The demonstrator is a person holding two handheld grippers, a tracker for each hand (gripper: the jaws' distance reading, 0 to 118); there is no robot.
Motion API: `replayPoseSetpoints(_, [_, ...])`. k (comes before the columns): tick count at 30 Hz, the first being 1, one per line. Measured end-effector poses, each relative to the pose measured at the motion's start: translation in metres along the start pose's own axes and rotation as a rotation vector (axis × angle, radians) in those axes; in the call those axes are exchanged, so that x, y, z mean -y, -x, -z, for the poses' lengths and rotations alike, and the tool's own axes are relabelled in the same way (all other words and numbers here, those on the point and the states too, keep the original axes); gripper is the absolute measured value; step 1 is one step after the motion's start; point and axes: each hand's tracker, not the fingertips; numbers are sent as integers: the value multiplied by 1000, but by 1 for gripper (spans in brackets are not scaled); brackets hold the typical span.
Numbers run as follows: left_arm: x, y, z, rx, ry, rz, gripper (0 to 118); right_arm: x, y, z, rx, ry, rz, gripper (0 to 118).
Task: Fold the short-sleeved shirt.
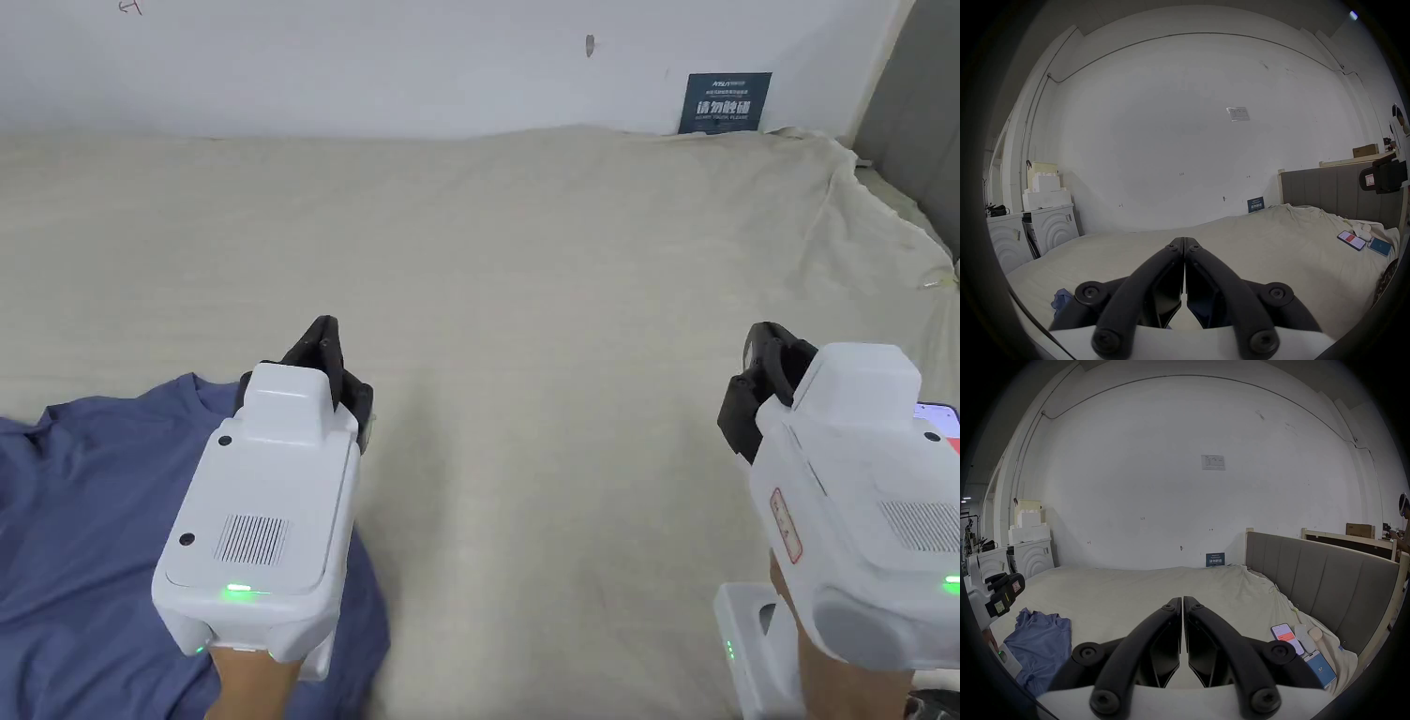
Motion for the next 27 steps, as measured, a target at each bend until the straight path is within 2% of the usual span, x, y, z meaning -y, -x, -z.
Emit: replayPoseSetpoints(27, [-6, -2, -3, 2, -22, 17, 4, -2, -2, -5, 3, -2, -13, 2])
